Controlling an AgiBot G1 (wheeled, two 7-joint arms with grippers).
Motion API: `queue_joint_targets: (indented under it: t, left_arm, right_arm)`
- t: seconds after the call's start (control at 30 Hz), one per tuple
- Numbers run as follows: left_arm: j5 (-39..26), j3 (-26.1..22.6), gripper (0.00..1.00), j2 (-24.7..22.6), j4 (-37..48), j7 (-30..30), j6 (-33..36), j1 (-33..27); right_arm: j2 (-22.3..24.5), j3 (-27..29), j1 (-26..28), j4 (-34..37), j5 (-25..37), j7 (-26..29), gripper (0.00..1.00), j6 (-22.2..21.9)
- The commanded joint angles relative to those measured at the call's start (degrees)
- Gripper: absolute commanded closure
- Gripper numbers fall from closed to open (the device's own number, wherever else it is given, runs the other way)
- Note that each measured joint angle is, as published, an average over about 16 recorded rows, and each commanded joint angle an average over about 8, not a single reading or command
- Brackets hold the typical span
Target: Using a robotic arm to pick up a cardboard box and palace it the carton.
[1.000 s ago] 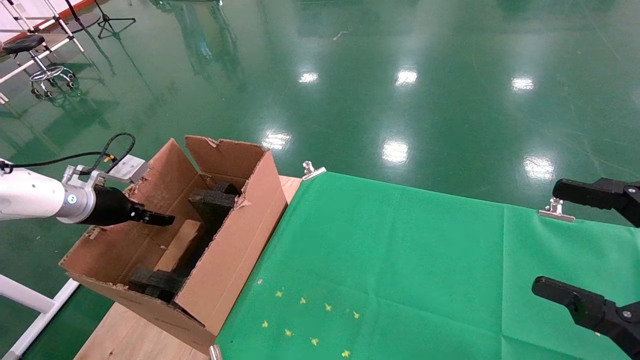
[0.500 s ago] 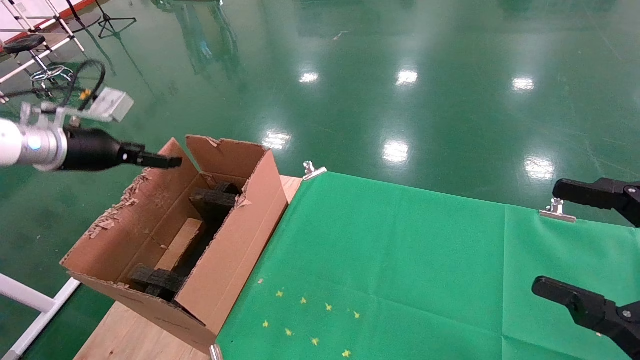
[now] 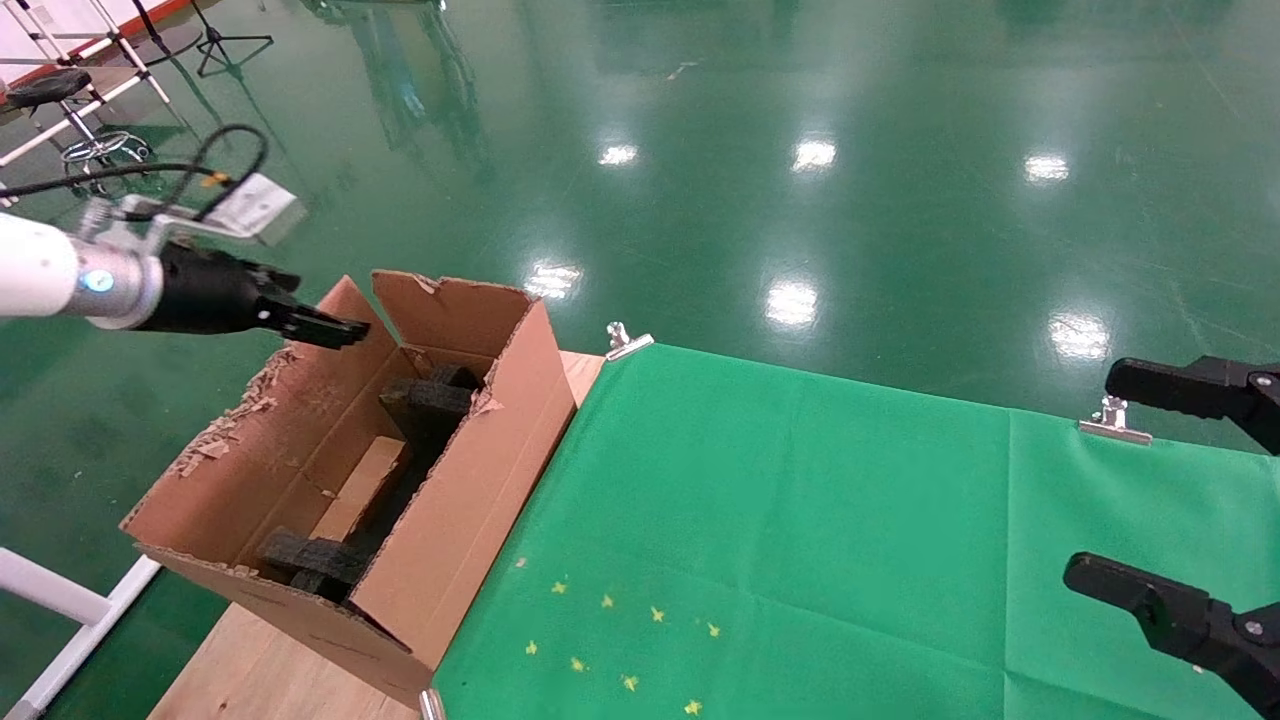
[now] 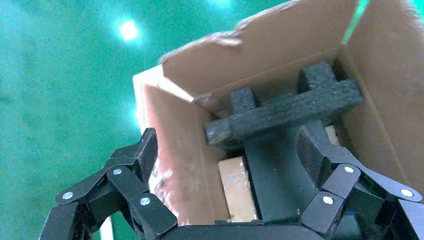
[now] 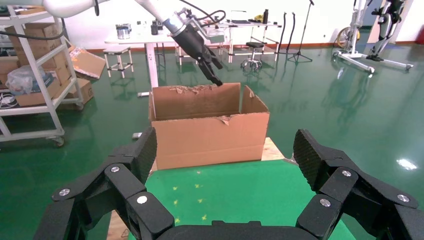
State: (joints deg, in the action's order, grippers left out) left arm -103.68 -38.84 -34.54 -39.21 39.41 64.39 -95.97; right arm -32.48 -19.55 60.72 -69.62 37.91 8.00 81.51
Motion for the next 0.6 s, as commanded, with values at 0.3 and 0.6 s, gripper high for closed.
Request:
queue_joint_targets:
  t: [0.3,0.6]
  left_arm:
    - [10.2,3.8,0.0,-0.1,-5.7,-4.7,3.5,5.7]
    - [20.1,7.4,0.0,-0.2,-11.2,-9.3,6.9,11.2]
  right_arm:
    - [0.0,0.0,0.0,0.0,0.0,0.0,0.0,0.0]
    - [0.0,0.0,0.0,0.0,0.0,0.0,0.0,0.0]
